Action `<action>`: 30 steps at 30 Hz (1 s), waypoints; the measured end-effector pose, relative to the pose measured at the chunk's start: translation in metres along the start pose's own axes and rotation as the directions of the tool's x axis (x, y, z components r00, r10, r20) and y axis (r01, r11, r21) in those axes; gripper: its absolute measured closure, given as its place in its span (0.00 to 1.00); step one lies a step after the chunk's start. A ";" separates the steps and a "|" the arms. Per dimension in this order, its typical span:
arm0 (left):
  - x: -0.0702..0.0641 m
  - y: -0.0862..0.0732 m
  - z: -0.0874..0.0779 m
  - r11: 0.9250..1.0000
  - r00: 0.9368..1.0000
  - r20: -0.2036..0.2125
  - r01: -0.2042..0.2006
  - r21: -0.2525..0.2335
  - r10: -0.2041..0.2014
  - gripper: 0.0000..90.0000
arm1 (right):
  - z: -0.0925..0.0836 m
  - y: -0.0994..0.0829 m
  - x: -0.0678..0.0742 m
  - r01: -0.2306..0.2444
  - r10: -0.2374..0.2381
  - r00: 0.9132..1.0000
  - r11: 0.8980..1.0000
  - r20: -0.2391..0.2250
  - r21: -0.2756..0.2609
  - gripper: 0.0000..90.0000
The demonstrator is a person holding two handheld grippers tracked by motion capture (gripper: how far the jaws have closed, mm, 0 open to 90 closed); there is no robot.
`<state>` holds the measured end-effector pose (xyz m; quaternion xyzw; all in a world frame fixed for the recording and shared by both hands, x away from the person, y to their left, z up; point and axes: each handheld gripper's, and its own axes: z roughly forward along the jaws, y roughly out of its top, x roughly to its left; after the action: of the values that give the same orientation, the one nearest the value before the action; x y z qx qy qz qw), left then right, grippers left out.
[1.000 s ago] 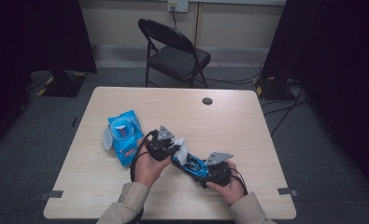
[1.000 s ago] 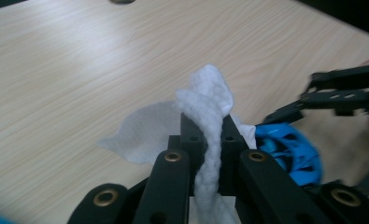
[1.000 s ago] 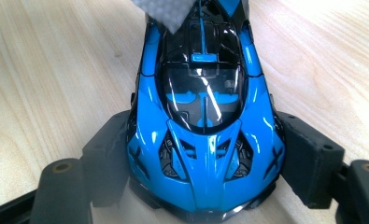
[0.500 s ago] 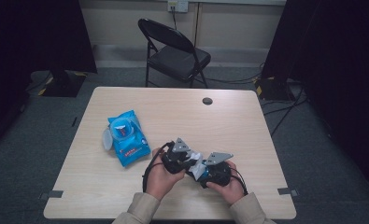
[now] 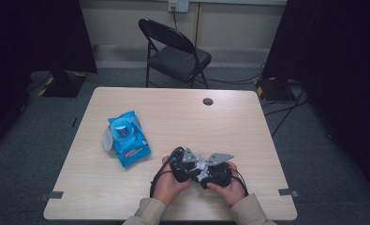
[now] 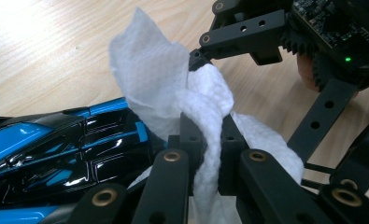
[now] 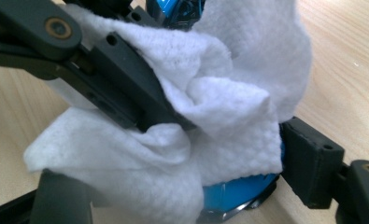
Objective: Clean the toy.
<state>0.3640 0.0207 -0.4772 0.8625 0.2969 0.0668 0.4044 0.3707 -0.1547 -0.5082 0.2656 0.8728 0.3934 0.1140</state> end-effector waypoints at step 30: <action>0.014 -0.006 -0.018 1.000 0.998 -0.055 -0.007 0.023 0.008 0.94 | 0.000 0.000 0.000 -0.004 0.004 1.000 1.000 0.000 0.000 0.29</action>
<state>0.3658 0.0434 -0.4714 0.8660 0.3054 0.0889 0.3858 0.3706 -0.1546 -0.5082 0.2672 0.8723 0.3934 0.1133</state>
